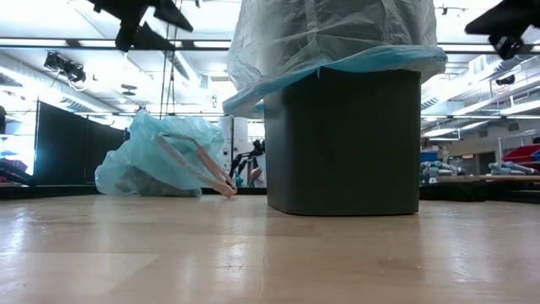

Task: Place trash/remove bag and relplace
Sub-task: Return to Home Position

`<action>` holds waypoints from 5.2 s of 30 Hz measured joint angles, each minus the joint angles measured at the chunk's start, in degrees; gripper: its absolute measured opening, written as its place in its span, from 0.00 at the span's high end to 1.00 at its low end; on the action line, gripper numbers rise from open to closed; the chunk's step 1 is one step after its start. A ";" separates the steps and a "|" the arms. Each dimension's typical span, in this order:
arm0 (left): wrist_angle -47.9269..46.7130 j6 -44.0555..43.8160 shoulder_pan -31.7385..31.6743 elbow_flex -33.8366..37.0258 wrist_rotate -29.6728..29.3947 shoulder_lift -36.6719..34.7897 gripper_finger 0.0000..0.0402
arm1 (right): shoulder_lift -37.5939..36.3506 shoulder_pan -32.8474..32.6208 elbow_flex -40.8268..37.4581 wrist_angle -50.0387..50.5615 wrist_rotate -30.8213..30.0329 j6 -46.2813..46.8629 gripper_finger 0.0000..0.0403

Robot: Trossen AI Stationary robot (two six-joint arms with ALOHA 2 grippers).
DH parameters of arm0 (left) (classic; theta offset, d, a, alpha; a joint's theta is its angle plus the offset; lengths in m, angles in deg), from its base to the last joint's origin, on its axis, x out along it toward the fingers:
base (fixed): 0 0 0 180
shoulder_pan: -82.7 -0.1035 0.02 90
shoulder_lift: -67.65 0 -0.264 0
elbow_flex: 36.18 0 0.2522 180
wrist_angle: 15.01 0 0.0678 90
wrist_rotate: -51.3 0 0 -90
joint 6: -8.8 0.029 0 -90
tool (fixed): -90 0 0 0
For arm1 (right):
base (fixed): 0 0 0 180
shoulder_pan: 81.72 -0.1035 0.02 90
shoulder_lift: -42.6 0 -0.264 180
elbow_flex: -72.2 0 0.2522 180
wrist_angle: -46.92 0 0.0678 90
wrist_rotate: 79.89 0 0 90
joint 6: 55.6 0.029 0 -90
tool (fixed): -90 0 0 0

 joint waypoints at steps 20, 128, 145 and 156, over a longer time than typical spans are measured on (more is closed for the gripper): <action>-11.32 17.66 0.19 0.00 13.98 -1.57 0.09 | 0.09 -0.04 -5.84 -16.71 5.86 -8.21 1.00; 17.56 11.66 17.77 45.24 21.82 -41.65 0.09 | 21.86 -33.05 -38.55 -80.66 -13.36 -19.80 1.00; 18.14 10.85 17.74 45.24 20.85 -41.65 0.09 | -5.63 -32.98 -37.73 -49.31 -19.07 -21.44 1.00; 18.18 10.92 17.74 45.24 19.00 -41.65 0.09 | -5.29 -32.96 -37.55 -37.15 -18.36 -19.95 1.00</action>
